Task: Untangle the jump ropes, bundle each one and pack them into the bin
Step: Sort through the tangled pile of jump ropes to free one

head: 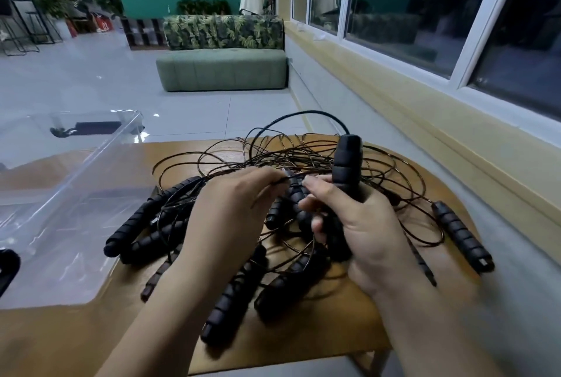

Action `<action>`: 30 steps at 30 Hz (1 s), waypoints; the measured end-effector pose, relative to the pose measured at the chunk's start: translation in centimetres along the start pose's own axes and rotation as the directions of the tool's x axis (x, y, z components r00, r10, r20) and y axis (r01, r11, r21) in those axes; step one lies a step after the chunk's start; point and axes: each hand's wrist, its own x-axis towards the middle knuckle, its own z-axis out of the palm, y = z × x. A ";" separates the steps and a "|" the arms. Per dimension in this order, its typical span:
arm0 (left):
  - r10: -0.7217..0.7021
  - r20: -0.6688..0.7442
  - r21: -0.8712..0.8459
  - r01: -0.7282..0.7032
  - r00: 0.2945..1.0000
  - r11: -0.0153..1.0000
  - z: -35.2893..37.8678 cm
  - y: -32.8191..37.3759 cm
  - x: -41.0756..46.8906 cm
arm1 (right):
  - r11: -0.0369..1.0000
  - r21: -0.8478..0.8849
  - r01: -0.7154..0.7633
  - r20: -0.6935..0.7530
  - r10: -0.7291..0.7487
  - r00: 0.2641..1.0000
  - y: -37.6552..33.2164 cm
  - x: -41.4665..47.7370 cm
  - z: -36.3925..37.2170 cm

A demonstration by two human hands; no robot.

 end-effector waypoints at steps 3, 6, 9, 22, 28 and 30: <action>0.034 0.044 -0.003 -0.034 0.998 0.999 0.5 0.2 -0.2 | 0.998 0.040 0.054 0.020 -0.055 0.998 0.1 -0.1 0.1; 0.041 0.117 -0.014 -0.040 0.992 0.999 1.2 0.6 -0.6 | 0.996 0.053 0.077 0.047 -0.080 0.996 0.5 -0.2 0.4; 0.009 0.203 -0.089 0.009 0.979 0.996 1.8 0.3 -0.8 | 0.994 -0.021 0.110 -0.048 -0.111 0.993 0.8 0.0 0.5; -0.211 0.046 0.137 0.203 0.976 0.969 0.9 -2.7 0.7 | 0.942 0.219 0.254 -0.114 -0.234 0.966 -5.2 0.0 -2.0; -0.041 -0.159 0.000 0.041 0.986 0.999 -0.5 -0.5 1.4 | 0.935 0.255 0.247 -0.049 -0.243 0.969 -4.5 0.7 -1.7; 0.017 -0.206 -0.012 -0.020 0.978 1.000 -0.6 0.6 1.5 | 0.954 0.199 0.224 0.055 -0.239 0.970 -4.1 0.2 -1.1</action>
